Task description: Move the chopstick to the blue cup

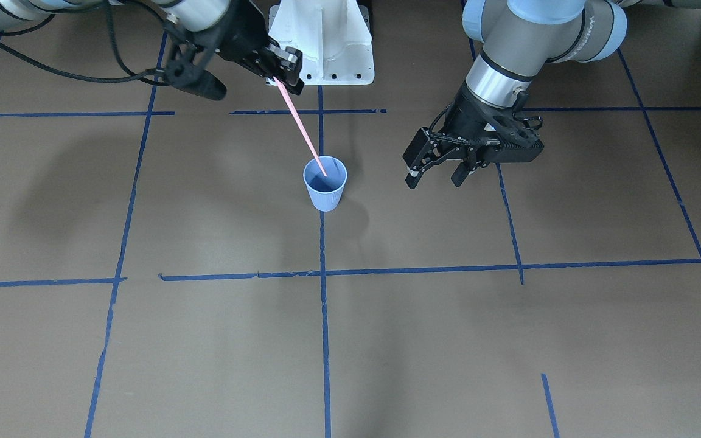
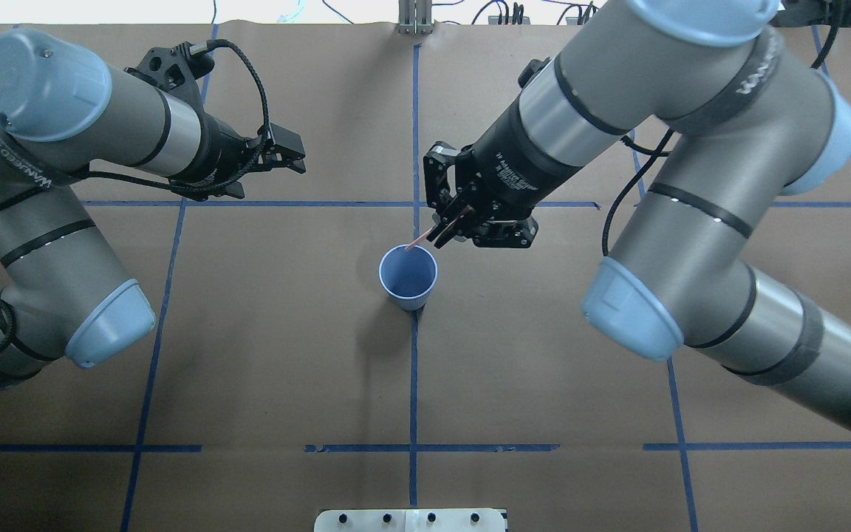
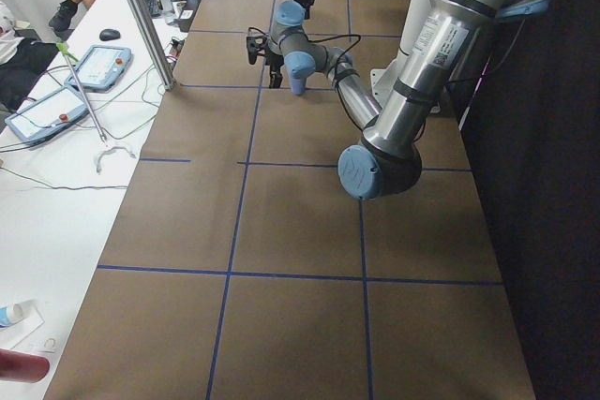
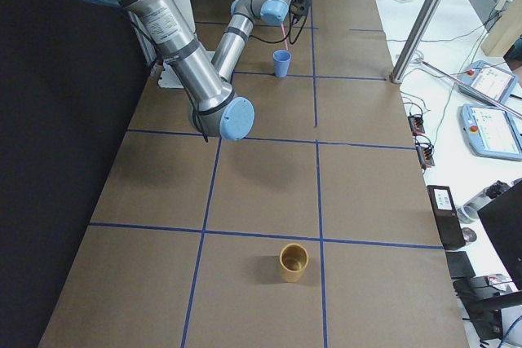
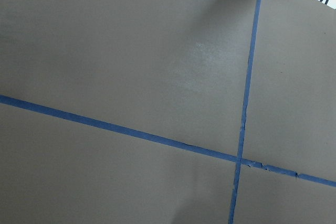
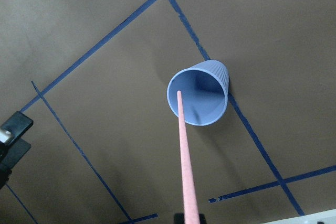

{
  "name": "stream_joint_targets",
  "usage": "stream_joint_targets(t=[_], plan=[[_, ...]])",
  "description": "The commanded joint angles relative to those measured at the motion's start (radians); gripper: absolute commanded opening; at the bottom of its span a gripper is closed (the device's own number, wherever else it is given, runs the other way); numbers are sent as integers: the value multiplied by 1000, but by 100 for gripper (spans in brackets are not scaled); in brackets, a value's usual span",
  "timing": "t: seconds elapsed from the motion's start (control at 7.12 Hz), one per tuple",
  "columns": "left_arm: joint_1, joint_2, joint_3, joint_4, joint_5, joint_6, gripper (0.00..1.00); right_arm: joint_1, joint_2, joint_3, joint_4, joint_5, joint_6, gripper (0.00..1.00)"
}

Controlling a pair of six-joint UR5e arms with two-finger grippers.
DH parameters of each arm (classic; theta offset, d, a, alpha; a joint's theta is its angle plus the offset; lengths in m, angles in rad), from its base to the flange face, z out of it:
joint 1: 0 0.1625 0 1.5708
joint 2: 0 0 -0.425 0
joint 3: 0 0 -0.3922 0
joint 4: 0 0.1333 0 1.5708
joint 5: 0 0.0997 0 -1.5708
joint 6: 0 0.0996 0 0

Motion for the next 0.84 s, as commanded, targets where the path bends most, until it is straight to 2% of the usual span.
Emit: stream_joint_targets(t=[0.0,0.28,0.42,0.56,0.7], plan=[[0,1,0,0,0,-1,100,-36,26,-111,72,-26,1,0],[0,1,-1,0,0,-2,100,-62,29,-185,140,-28,0,5],[-1,1,-3,0,0,-2,100,-65,31,-202,146,-28,-3,23],[0,1,-6,0,0,-2,100,-67,31,-202,146,-28,-5,83],[0,1,-9,0,0,-2,100,-67,31,-198,148,-26,-4,95]])
